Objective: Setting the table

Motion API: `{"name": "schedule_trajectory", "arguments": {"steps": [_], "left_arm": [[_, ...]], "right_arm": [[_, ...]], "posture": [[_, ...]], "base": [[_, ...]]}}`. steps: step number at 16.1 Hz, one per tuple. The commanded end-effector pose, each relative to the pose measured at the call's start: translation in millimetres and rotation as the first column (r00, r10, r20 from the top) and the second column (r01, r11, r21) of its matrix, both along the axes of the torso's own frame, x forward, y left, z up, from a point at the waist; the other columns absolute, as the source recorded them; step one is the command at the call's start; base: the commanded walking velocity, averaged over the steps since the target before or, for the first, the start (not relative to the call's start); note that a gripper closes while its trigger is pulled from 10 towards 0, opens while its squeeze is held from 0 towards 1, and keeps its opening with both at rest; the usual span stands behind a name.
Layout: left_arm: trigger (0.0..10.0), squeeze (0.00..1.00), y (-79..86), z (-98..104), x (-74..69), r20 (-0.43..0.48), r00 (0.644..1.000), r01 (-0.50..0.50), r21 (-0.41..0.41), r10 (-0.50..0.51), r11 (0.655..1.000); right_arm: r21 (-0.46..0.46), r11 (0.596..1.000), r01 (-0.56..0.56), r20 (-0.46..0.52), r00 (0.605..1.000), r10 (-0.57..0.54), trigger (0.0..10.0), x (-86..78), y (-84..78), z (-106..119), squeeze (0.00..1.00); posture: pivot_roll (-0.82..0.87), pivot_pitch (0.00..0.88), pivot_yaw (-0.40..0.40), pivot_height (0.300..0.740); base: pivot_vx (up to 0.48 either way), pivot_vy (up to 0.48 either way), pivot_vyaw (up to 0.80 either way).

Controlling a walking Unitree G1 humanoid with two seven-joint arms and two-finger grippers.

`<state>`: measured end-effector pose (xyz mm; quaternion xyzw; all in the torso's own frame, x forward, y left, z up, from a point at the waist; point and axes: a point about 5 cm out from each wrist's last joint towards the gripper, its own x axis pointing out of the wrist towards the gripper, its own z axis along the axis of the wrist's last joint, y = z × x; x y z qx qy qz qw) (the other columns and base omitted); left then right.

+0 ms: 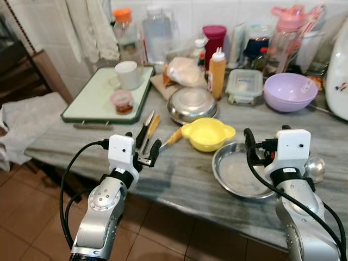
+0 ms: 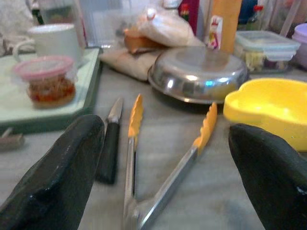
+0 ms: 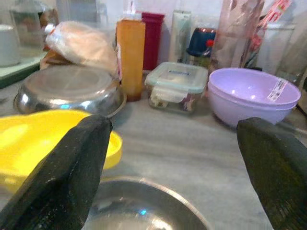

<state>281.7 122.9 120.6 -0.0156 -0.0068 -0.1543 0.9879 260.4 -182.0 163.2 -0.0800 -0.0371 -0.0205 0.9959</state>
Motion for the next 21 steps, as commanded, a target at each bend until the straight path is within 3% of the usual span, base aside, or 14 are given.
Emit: {"name": "schedule_trajectory", "arguments": {"steps": [1, 21], "left_arm": [[10.0, 0.00, 2.3, -2.5, 0.9, -0.019, 1.000, 0.005, 0.014, -0.005, 1.000], [10.0, 0.00, 0.7, -8.2, 0.3, -0.037, 0.999, 0.025, 0.056, -0.023, 0.998]], "right_arm": [[0.012, 1.000, -0.006, 0.004, 1.000, 0.006, 10.0, 1.6, 1.5, 0.6, 0.00], [0.029, 0.999, 0.017, -0.003, 1.000, -0.017, 10.0, 6.9, -3.0, 0.2, 0.00]], "posture": [[-0.19, 0.000, 0.095, 0.740], [-0.19, 0.000, 0.097, 0.740]], "base": [[-0.251, 0.000, 0.00], [-0.266, 0.000, -0.04]]}}
